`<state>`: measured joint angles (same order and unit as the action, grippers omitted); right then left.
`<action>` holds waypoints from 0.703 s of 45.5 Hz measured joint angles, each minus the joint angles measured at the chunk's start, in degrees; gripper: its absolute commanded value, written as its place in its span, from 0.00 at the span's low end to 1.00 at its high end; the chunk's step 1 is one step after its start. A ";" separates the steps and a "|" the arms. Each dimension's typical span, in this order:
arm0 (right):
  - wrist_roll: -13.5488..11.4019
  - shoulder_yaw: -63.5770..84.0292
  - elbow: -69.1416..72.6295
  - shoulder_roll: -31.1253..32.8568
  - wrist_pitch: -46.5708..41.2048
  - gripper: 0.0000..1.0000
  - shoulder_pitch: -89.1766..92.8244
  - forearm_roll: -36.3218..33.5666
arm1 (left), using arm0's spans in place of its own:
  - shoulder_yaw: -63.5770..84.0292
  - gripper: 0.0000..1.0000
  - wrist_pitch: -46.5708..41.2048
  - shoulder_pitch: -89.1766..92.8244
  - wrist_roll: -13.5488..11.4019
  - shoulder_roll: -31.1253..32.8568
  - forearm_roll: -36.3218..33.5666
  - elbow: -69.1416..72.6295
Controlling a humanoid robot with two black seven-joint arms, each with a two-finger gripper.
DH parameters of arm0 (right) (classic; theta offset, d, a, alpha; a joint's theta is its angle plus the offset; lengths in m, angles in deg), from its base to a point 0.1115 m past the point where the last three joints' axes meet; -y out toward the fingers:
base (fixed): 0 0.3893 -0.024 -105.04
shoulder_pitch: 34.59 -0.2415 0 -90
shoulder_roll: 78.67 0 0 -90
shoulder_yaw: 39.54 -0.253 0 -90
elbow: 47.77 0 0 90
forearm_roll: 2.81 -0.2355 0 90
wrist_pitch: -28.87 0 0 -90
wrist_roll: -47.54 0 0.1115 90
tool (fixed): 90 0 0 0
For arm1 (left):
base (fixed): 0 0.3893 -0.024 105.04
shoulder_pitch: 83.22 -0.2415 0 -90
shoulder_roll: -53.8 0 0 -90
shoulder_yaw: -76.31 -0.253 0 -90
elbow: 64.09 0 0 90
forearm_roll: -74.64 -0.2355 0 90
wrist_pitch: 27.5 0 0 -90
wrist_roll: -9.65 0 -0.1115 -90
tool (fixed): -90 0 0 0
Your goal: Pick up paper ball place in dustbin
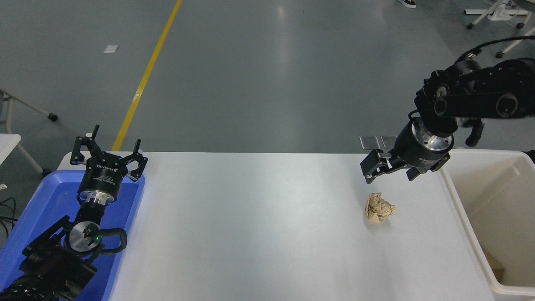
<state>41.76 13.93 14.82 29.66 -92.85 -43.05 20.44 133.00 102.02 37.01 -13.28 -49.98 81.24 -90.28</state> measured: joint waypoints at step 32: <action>-0.05 -6.93 -24.46 -9.82 15.87 1.00 29.35 5.98 | -0.03 1.00 0.03 0.01 0.00 0.02 -0.01 0.00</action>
<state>41.71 7.01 -9.65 19.84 -76.99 -13.70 26.41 132.96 102.06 37.02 -13.28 -49.95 81.23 -90.28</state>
